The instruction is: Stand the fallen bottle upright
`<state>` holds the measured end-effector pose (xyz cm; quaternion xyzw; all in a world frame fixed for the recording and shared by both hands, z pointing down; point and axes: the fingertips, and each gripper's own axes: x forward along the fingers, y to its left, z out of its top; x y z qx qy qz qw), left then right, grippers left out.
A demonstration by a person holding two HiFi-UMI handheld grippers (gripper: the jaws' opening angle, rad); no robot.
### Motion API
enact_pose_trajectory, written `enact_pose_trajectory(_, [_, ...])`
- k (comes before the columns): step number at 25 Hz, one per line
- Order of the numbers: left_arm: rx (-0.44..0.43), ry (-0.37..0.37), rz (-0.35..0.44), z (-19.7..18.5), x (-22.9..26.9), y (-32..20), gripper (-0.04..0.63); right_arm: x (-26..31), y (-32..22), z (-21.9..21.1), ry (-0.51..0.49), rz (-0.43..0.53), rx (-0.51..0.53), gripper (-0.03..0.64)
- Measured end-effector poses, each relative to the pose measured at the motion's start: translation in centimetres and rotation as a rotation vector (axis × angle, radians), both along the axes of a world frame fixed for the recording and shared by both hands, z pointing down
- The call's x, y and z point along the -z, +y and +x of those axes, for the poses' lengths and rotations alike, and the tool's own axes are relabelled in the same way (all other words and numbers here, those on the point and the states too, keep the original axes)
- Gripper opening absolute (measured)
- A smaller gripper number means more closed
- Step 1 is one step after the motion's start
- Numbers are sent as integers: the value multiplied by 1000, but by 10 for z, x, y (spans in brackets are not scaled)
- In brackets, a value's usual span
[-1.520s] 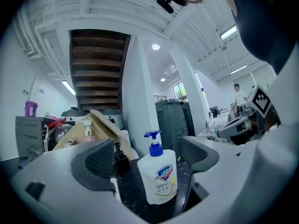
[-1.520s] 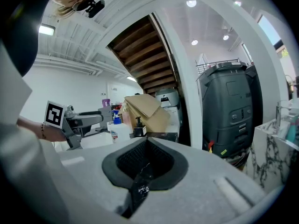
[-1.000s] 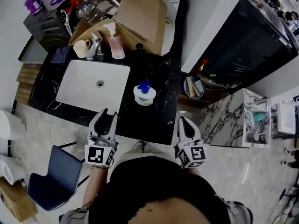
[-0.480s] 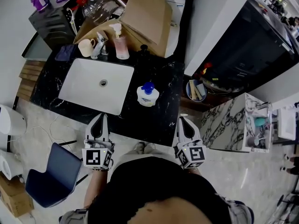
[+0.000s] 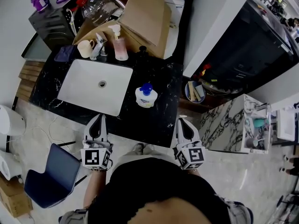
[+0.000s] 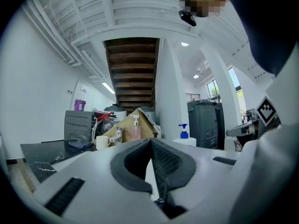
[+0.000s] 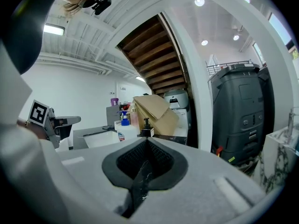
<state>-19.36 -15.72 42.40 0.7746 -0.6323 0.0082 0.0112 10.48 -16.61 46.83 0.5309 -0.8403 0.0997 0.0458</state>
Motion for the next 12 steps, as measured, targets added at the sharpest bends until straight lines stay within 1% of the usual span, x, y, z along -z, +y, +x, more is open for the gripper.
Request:
enact_pose_trajectory(6, [-14, -4, -4, 5, -3, 1, 3, -2, 0, 2, 2, 5, -3, 3])
enact_pose_trajectory(12, [-53, -41, -3, 20, -1, 0, 3, 0, -1, 3, 2, 6, 0, 3])
